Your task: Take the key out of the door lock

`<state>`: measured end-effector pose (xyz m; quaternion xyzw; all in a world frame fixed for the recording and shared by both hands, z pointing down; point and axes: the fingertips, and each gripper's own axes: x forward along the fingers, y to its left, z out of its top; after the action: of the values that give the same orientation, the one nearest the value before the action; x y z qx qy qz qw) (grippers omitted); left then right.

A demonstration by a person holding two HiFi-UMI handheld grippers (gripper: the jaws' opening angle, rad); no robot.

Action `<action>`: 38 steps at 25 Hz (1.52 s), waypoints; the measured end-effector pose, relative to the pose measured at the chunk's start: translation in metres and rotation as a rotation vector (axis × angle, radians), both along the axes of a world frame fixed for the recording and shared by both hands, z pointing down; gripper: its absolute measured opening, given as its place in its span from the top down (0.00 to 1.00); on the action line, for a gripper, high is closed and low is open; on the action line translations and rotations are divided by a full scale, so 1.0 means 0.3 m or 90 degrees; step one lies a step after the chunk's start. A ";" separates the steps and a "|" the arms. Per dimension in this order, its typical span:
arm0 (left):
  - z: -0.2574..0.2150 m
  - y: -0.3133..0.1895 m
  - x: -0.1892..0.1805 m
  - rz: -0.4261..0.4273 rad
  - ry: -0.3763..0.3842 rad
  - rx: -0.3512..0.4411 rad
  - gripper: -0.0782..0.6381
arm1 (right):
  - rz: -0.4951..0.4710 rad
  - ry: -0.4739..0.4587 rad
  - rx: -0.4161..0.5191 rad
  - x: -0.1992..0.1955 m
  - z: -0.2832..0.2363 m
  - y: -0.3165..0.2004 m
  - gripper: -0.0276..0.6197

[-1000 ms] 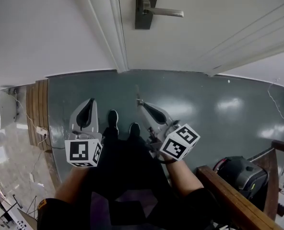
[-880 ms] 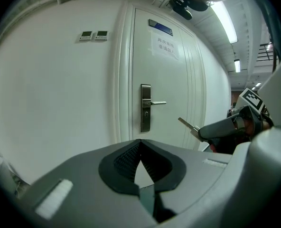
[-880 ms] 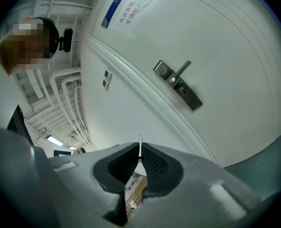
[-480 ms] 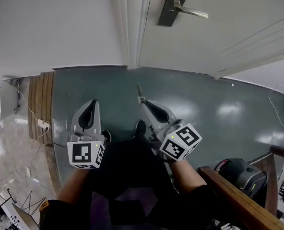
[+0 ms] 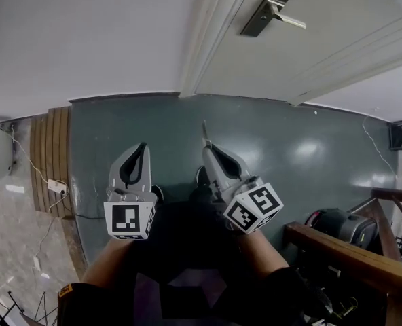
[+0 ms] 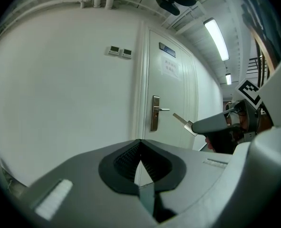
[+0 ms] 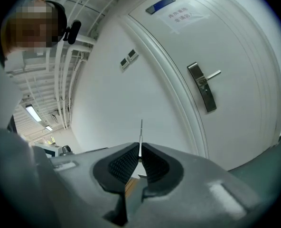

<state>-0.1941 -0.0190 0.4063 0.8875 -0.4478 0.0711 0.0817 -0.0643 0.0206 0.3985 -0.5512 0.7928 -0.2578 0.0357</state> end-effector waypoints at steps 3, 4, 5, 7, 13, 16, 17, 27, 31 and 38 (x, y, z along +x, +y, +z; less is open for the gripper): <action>0.040 0.022 -0.078 0.016 0.011 -0.011 0.87 | 0.028 0.028 0.003 -0.078 -0.015 0.037 0.93; 0.050 0.030 -0.095 0.021 0.014 -0.014 0.87 | 0.033 0.038 0.003 -0.101 -0.019 0.053 0.93; 0.057 0.038 -0.109 0.025 0.017 -0.017 0.87 | 0.035 0.049 0.003 -0.122 -0.022 0.071 0.93; 0.060 0.058 -0.128 0.034 0.023 -0.021 0.87 | 0.040 0.067 0.002 -0.155 -0.026 0.106 0.93; 0.046 0.118 -0.141 0.067 0.022 -0.002 0.87 | 0.063 0.095 0.009 -0.197 -0.023 0.182 0.93; 0.031 0.158 -0.119 0.083 0.025 -0.001 0.87 | 0.078 0.102 0.012 -0.190 -0.016 0.230 0.93; 0.031 0.173 -0.109 0.088 0.024 -0.003 0.87 | 0.086 0.102 0.012 -0.182 -0.013 0.247 0.93; 0.040 0.294 0.063 0.139 0.007 -0.018 0.87 | 0.141 0.091 0.002 -0.038 0.041 0.404 0.93; 0.048 0.330 0.146 0.160 -0.005 -0.021 0.87 | 0.154 0.099 0.002 0.034 0.041 0.426 0.94; 0.030 0.358 0.222 0.170 -0.008 -0.011 0.87 | 0.159 0.104 0.014 0.108 0.022 0.443 0.93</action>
<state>-0.1274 0.0885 0.4152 0.9382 -0.3252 0.0906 0.0765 -0.0319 0.1535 0.4049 -0.6644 0.7210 -0.1968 0.0090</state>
